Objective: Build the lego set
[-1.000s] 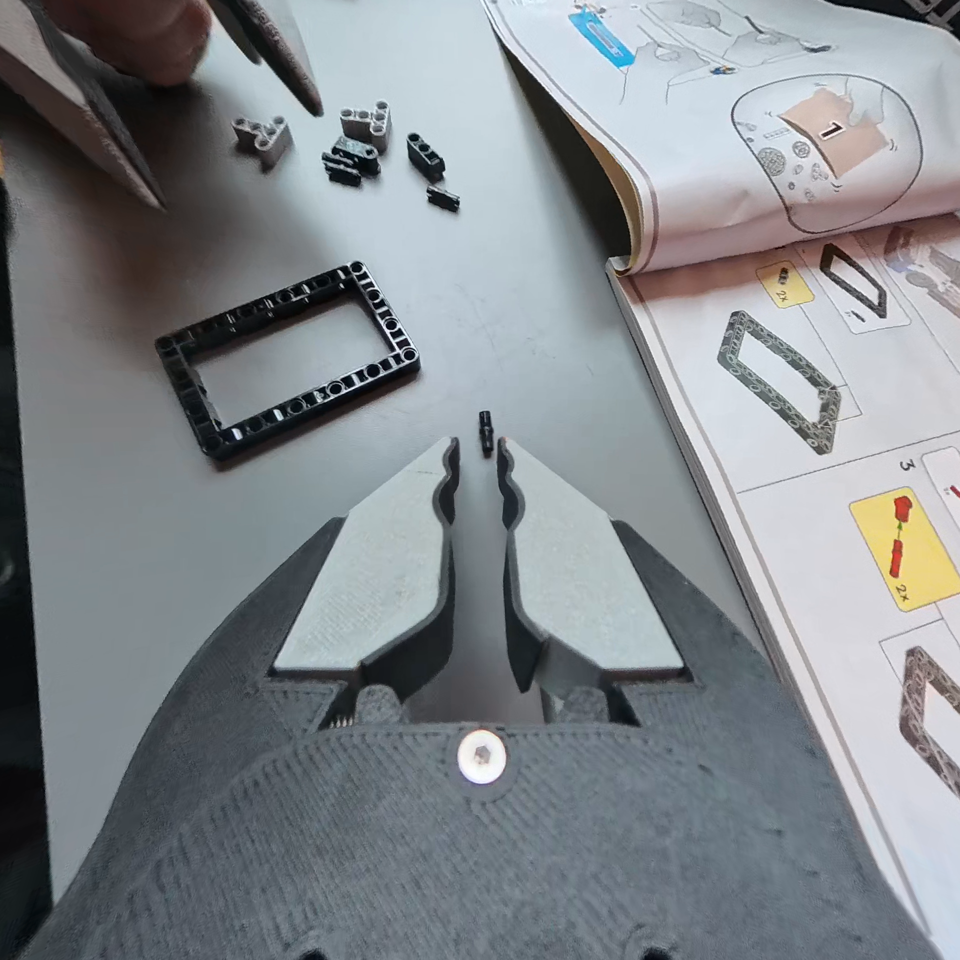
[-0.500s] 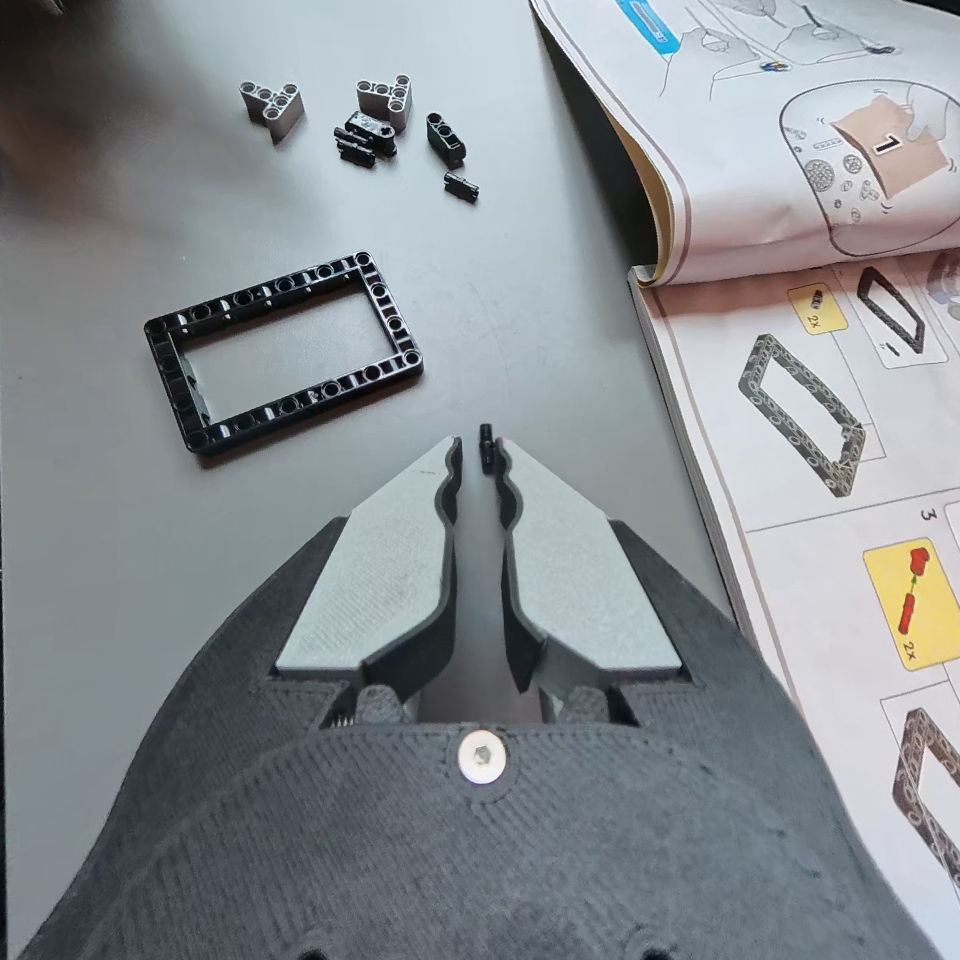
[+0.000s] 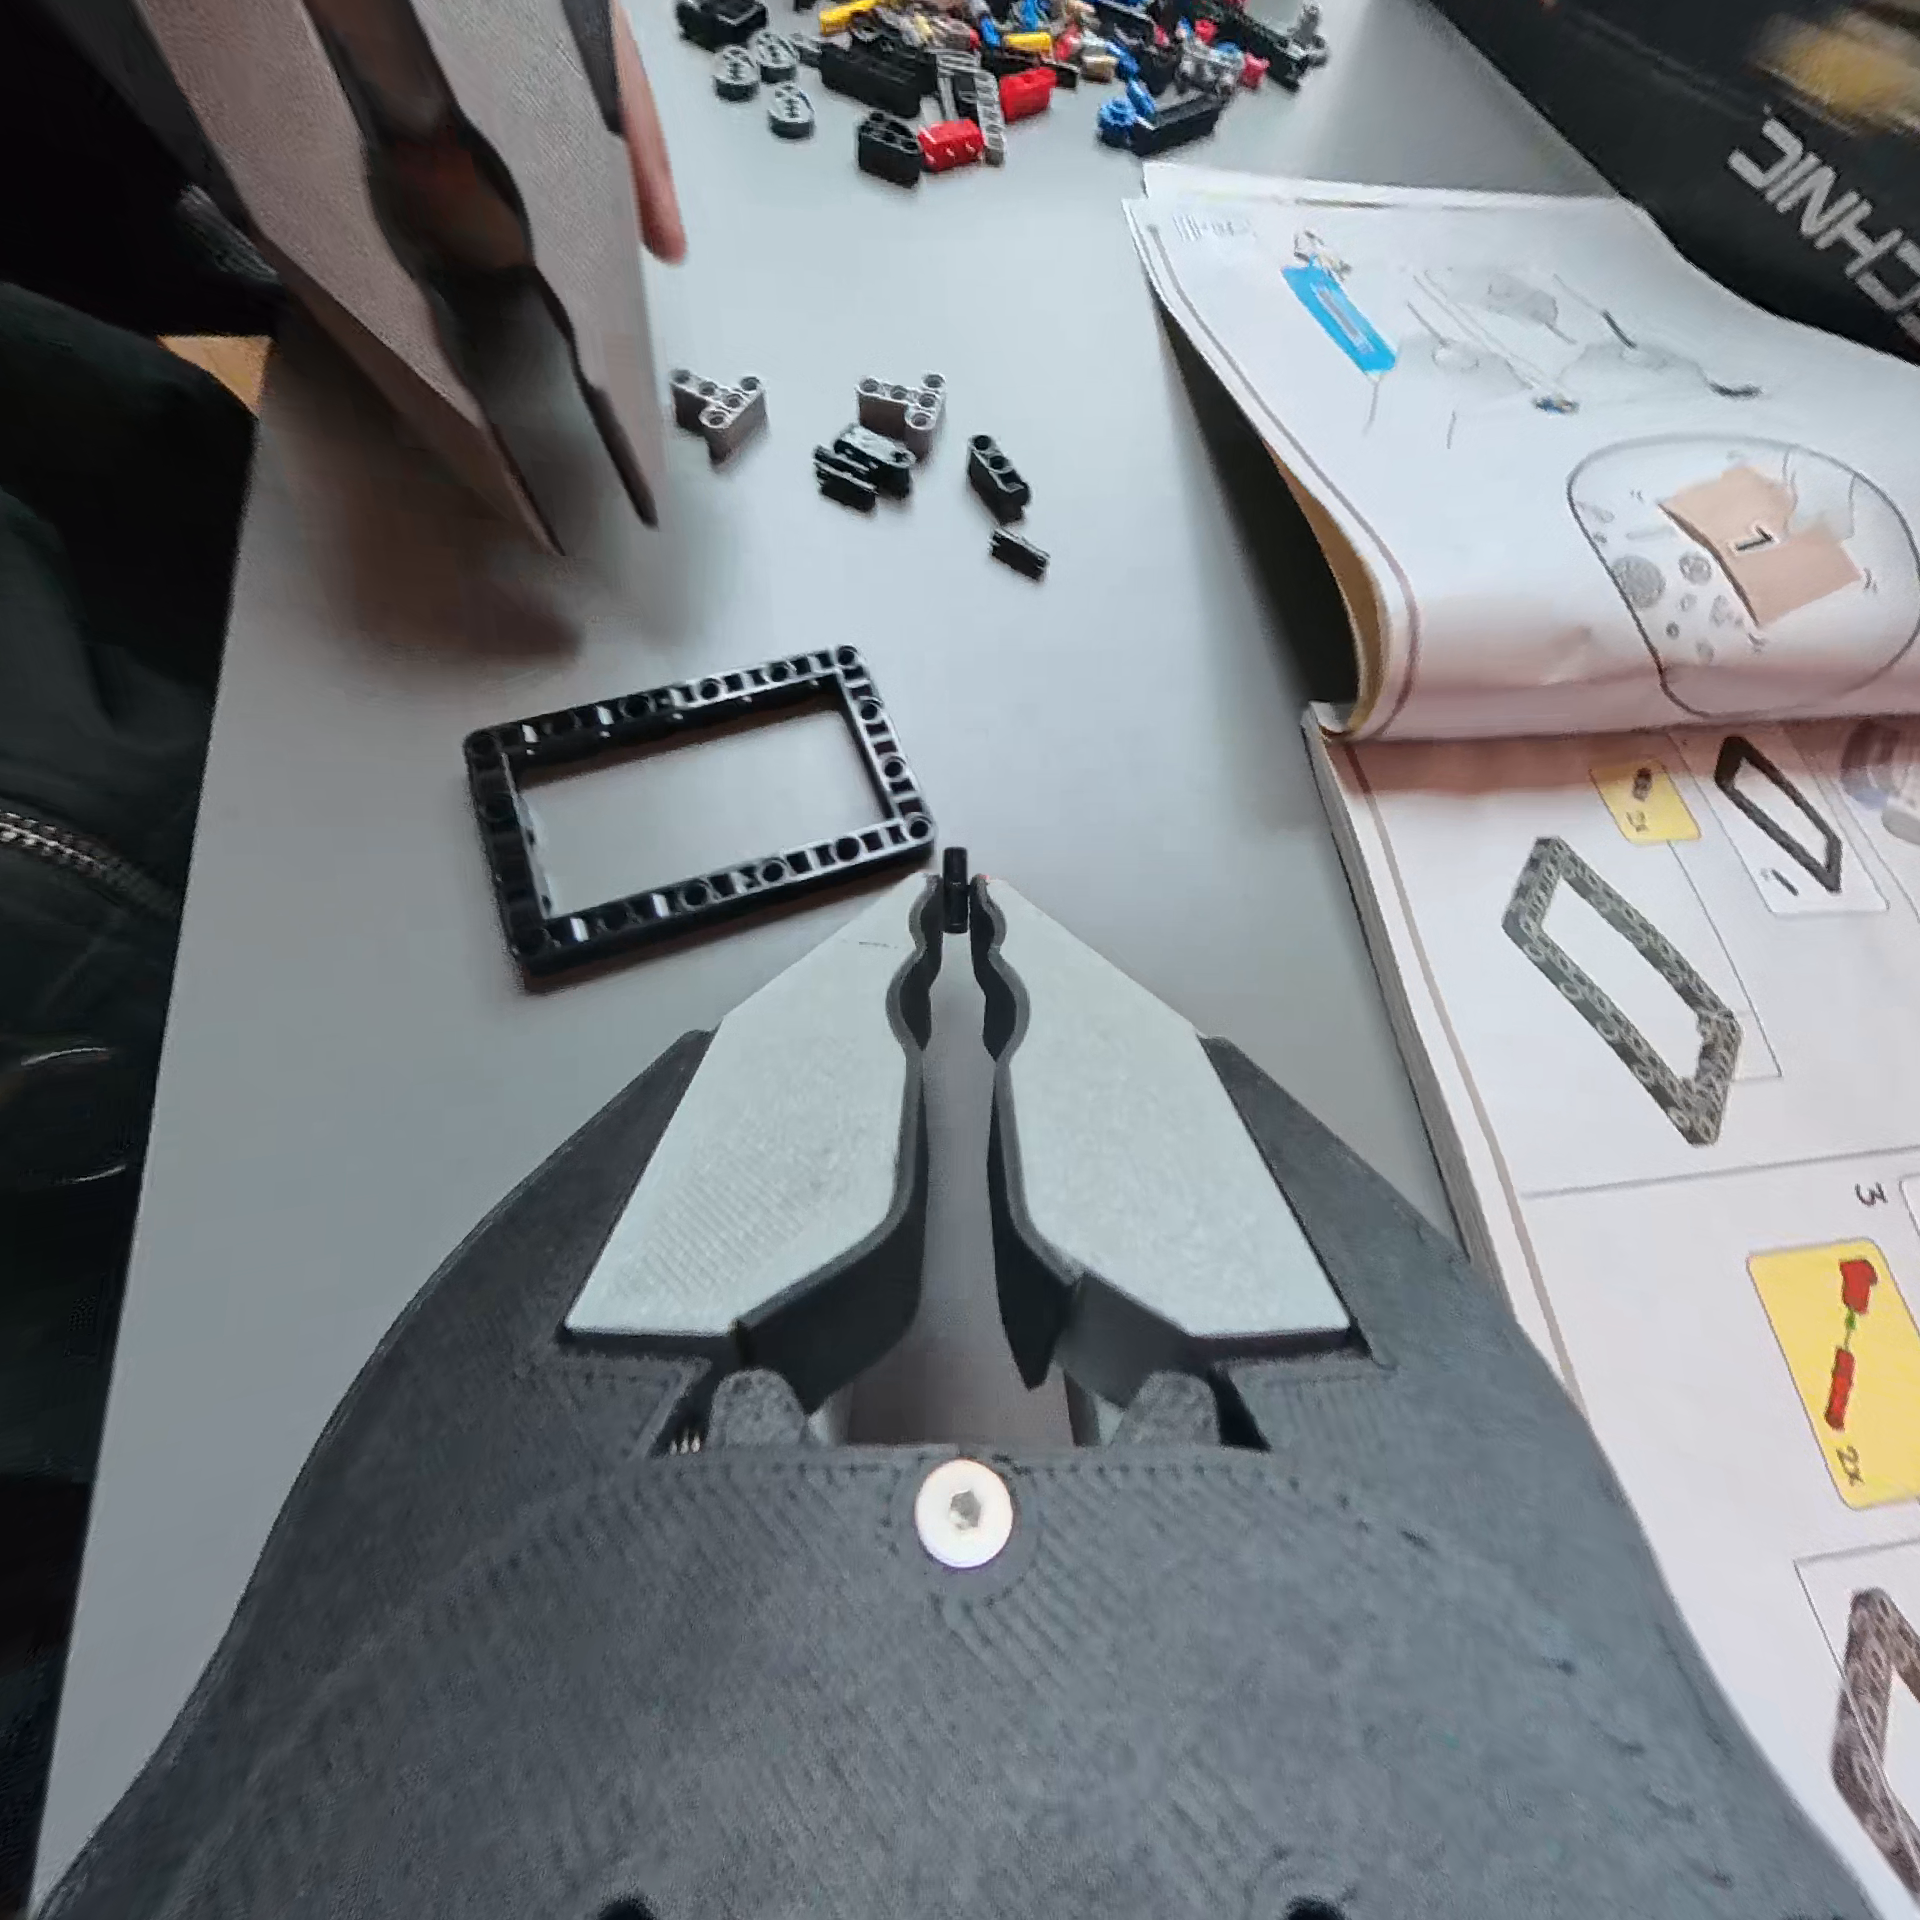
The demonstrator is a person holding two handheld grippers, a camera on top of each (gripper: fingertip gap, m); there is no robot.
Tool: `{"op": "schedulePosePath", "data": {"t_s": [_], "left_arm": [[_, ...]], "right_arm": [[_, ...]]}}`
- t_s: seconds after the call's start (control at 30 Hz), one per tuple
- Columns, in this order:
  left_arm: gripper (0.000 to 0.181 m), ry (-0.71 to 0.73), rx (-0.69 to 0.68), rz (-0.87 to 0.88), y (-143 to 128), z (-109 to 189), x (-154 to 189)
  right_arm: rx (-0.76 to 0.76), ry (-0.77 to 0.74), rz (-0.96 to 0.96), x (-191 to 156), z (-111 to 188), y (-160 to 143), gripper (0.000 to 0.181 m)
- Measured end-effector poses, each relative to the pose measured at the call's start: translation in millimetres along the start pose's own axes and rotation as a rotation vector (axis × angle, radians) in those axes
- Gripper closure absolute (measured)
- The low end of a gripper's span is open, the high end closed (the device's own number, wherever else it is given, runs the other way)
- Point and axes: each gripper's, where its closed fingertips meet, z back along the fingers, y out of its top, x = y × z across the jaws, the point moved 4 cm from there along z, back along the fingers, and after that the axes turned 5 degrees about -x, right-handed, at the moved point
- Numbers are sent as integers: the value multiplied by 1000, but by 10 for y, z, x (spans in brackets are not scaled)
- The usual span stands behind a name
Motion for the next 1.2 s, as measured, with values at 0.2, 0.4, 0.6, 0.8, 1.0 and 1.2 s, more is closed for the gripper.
{"op": "schedulePosePath", "data": {"t_s": [0.2,0.4,0.6,0.8,1.0,1.2], "left_arm": [[162,80,-108,-33,9,-207,-78],[161,4,-105,-19,59,-273,-83],[150,8,-106,21,58,-276,-127],[149,2,-113,70,12,-230,-116],[146,-47,-116,155,-20,-213,-144],[146,-45,-119,133,-17,-217,-122]], "right_arm": [[-10,28,104,-226,-141,202,180],[-119,-4,193,-290,-356,273,179],[-157,-28,246,-310,-425,273,180],[-212,-106,331,-337,-453,245,180],[-187,-176,398,-342,-436,278,180],[-205,-160,432,-404,-475,277,176]]}}
